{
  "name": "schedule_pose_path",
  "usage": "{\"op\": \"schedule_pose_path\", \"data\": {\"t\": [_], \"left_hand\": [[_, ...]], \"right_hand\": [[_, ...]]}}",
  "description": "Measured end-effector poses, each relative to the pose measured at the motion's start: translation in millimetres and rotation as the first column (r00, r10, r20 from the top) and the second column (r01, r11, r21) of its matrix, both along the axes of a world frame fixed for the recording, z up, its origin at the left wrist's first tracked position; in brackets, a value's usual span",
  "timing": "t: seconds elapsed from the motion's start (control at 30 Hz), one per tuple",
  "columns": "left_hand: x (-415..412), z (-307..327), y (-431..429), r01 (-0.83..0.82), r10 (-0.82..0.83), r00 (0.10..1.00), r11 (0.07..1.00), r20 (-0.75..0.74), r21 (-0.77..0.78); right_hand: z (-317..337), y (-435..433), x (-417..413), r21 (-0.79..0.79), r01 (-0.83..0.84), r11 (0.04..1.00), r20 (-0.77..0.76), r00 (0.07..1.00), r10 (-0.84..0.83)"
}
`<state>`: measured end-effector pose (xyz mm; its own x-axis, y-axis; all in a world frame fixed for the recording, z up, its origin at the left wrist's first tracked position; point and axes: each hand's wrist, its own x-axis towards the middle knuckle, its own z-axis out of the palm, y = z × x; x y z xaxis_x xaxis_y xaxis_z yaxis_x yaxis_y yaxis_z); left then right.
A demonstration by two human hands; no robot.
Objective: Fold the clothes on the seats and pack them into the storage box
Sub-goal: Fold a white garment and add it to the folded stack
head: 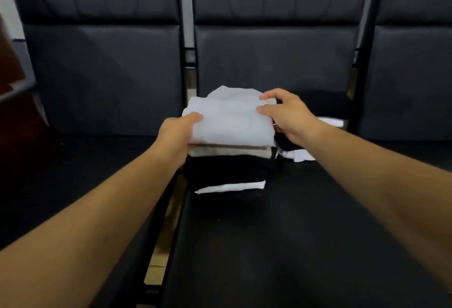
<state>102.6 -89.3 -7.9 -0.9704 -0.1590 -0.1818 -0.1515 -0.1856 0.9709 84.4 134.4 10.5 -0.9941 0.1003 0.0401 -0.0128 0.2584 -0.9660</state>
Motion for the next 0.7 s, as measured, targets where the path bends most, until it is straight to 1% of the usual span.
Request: {"op": "schedule_pose_path", "data": {"t": [0.07, 0.1, 0.2, 0.3, 0.37, 0.43, 0.47, 0.5, 0.53, 0.57, 0.6, 0.63, 0.67, 0.7], "left_hand": [[-14, -17, -2, 0.003, 0.003, 1.0, 0.984, 0.03, -0.176], [-25, -30, -3, 0.0, 0.009, 0.999, 0.975, 0.038, -0.222], [-31, -48, -6, -0.019, 0.029, 0.999, 0.958, 0.031, -0.285], [-27, -47, -5, -0.013, 0.025, 0.999, 0.94, 0.031, -0.34], [-26, -41, -2, 0.017, 0.019, 0.996, 0.915, 0.085, -0.403], [-29, -32, -1, 0.04, 0.033, 0.988, 0.89, 0.152, -0.454], [-29, -31, -1, 0.035, 0.055, 0.984, 0.873, 0.17, -0.486], [-28, -28, -4, 0.022, 0.105, 0.97, 0.861, 0.22, -0.508], [-25, -32, -2, 0.02, 0.149, 0.949, 0.851, 0.278, -0.525], [-22, -35, 0, 0.017, 0.214, 0.904, 0.846, 0.37, -0.532], [-19, -34, 0, 0.014, 0.275, 0.832, 0.859, 0.483, -0.512], [-14, -33, 5, -0.004, 0.3, 0.758, 0.89, 0.58, -0.455], [-10, -29, 11, -0.063, 0.287, 0.699, 0.937, 0.655, -0.343], [-8, -23, 14, -0.155, 0.256, 0.655, 0.966, 0.71, -0.205]], "right_hand": [[-15, 1, -18, 0.164, -0.014, 0.986, 0.003, 1.0, 0.014], [-29, 1, -34, 0.225, -0.032, 0.974, 0.01, 0.999, 0.03], [-52, 5, -56, 0.307, -0.122, 0.944, 0.051, 0.992, 0.111], [-45, 4, -72, 0.414, -0.235, 0.88, 0.115, 0.972, 0.205], [-30, -3, -81, 0.486, -0.362, 0.796, 0.194, 0.932, 0.305], [-9, -14, -93, 0.585, -0.525, 0.618, 0.344, 0.851, 0.397], [-4, -20, -97, 0.616, -0.583, 0.53, 0.407, 0.811, 0.419], [3, -27, -104, 0.617, -0.633, 0.468, 0.466, 0.773, 0.432], [0, -31, -108, 0.628, -0.655, 0.42, 0.491, 0.753, 0.438], [1, -36, -112, 0.631, -0.679, 0.375, 0.52, 0.729, 0.444], [3, -42, -117, 0.617, -0.712, 0.335, 0.555, 0.695, 0.457], [2, -45, -117, 0.608, -0.736, 0.297, 0.575, 0.667, 0.474], [0, -47, -120, 0.597, -0.759, 0.26, 0.603, 0.638, 0.479], [4, -49, -123, 0.587, -0.777, 0.226, 0.631, 0.614, 0.473]]}}
